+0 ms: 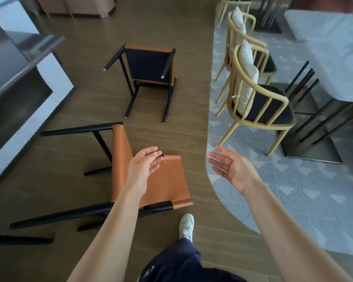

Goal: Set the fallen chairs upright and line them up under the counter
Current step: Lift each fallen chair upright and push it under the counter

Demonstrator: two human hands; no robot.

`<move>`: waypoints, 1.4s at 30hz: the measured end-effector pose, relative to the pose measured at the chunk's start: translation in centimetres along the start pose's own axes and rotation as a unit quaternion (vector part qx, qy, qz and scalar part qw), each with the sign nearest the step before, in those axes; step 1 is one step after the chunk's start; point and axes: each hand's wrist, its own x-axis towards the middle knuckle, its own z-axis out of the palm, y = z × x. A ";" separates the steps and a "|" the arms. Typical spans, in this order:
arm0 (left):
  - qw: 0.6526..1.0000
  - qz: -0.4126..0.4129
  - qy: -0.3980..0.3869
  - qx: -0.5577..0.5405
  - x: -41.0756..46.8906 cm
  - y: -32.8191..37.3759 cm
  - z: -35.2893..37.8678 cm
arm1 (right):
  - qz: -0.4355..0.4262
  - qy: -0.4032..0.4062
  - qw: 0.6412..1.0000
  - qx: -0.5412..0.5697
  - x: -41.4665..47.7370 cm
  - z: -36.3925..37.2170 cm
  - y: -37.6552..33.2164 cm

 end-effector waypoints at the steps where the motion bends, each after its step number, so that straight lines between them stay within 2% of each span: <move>1: 1.000 -0.006 0.007 0.004 1.3 0.3 0.3 | 0.006 -0.006 1.000 -0.004 1.6 0.5 -0.7; 15: 0.998 -0.012 0.067 -0.010 13.7 4.9 6.0 | 0.048 -0.054 0.996 -0.049 17.2 3.1 -9.5; 22: 0.990 -0.011 0.136 -0.027 18.1 4.9 10.9 | 0.087 -0.125 0.984 -0.087 26.6 2.5 -14.1; 28: 0.956 0.002 0.268 -0.115 20.7 4.7 18.0 | 0.135 -0.209 0.950 -0.186 34.8 2.6 -19.5; 32: 0.931 -0.007 0.322 -0.169 20.3 4.3 22.4 | 0.167 -0.250 0.924 -0.236 37.3 1.9 -22.1; 42: 0.898 0.038 0.396 -0.188 17.4 2.8 25.8 | 0.204 -0.331 0.869 -0.308 38.1 -0.1 -22.2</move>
